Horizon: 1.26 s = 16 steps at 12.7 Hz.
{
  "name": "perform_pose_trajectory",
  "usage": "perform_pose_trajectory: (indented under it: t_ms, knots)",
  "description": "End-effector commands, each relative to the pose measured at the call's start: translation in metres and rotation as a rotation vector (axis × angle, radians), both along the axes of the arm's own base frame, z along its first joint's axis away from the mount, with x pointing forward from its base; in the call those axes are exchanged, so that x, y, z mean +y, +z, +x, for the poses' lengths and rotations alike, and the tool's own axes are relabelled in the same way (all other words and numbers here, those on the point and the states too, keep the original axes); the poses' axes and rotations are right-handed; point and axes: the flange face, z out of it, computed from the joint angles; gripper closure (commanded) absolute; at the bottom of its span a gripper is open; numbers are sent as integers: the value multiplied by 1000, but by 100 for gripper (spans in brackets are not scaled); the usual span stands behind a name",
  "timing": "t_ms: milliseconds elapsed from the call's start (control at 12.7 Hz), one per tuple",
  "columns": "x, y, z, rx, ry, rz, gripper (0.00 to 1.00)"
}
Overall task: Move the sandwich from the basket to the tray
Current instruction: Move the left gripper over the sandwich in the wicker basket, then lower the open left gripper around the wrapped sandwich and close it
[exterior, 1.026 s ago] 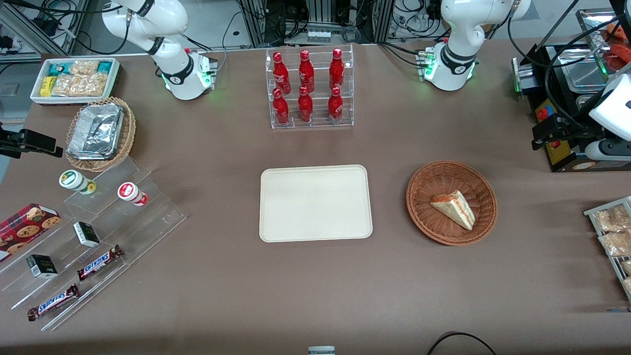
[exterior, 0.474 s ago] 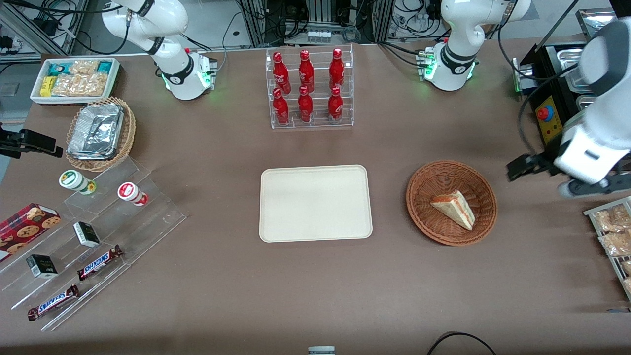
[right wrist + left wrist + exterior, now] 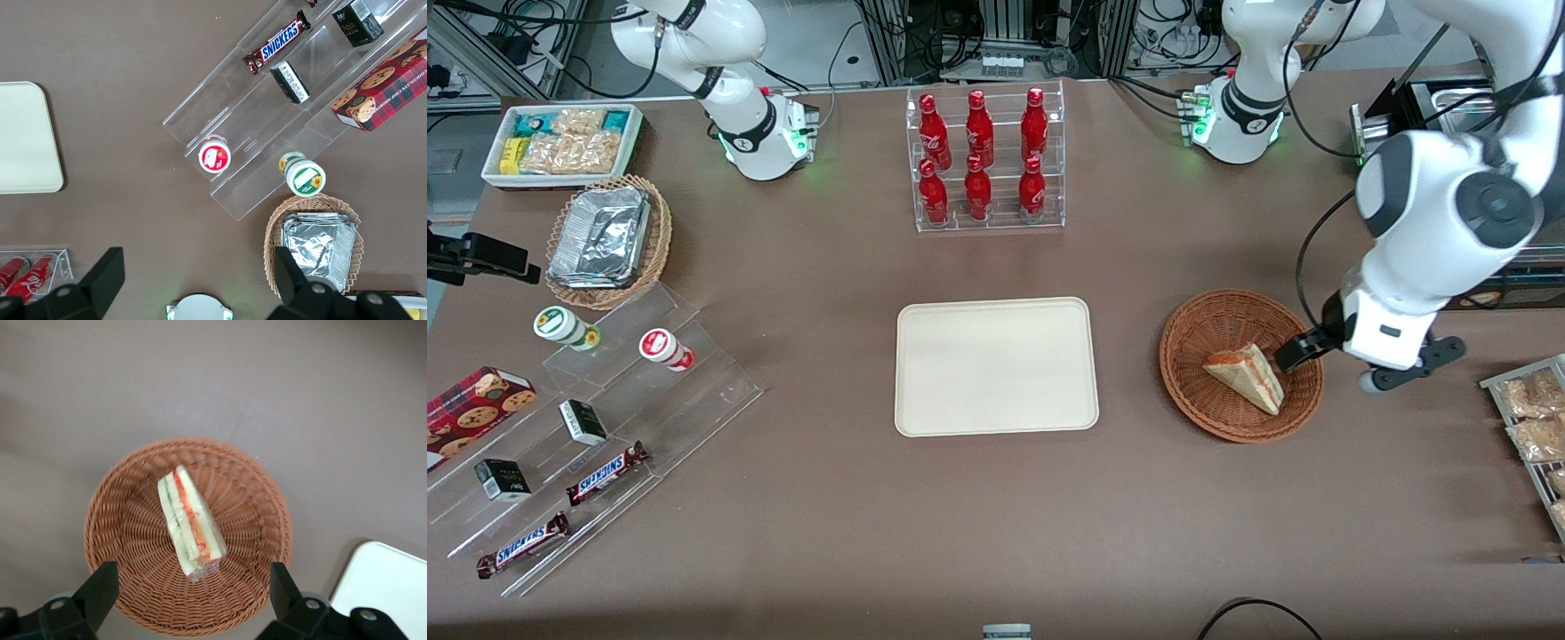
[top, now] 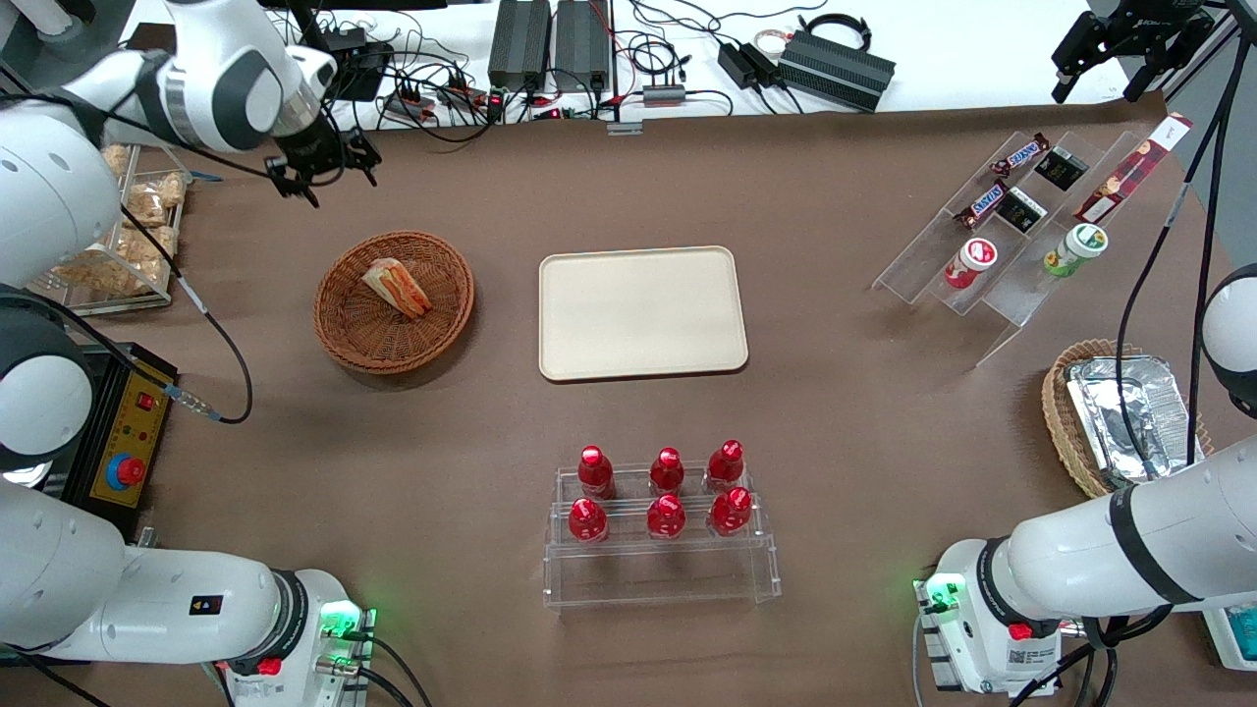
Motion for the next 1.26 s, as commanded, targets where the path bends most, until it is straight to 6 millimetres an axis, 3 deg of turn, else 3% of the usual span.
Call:
perform_pose_trajectory:
  t_ms: [0, 474, 789, 1184]
  knots:
    - [-16, -40, -5, 43, 53, -4, 0]
    - [-15, -101, -35, -11, 164, -18, 0]
    - [-14, -113, -38, -9, 223, -21, 0]
    - [-15, -142, -33, -13, 273, -29, 0]
